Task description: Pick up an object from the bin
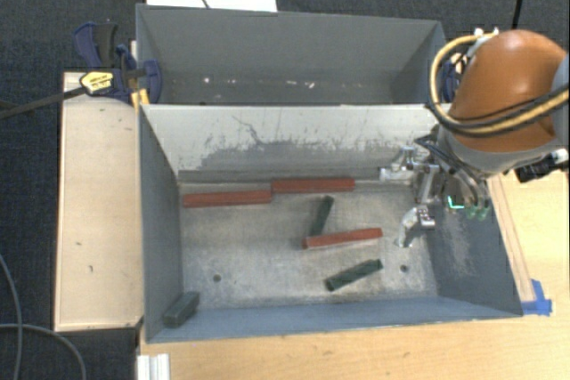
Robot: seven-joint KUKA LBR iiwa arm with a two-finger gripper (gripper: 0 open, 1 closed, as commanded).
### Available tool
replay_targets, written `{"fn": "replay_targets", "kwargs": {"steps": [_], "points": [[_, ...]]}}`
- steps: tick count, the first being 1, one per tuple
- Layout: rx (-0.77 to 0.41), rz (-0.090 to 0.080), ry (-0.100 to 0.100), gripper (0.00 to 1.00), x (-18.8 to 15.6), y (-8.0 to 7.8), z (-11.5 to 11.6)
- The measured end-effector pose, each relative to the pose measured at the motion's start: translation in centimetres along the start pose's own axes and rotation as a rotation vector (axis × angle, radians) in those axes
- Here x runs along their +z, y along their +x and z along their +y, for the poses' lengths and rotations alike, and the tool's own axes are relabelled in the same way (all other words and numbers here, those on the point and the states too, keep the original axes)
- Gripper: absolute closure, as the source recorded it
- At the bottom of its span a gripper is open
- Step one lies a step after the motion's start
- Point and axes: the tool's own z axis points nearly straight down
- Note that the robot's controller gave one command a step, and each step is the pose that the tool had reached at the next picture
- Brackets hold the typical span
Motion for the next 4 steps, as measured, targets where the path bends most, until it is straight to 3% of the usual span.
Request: {"fn": "replay_targets", "kwargs": {"steps": [1,2,3,4], "points": [[-0.001,-0.007,0.001,0.0,-0.4,-0.2,0.0],[0.001,-0.015,0.001,0.0,4.5,-0.2,0.1],[0.089,-0.018,0.0,1.0,14.5,-2.7,-2.7],[0.088,-0.018,0.001,1.0,14.6,-2.7,-2.7]]}}
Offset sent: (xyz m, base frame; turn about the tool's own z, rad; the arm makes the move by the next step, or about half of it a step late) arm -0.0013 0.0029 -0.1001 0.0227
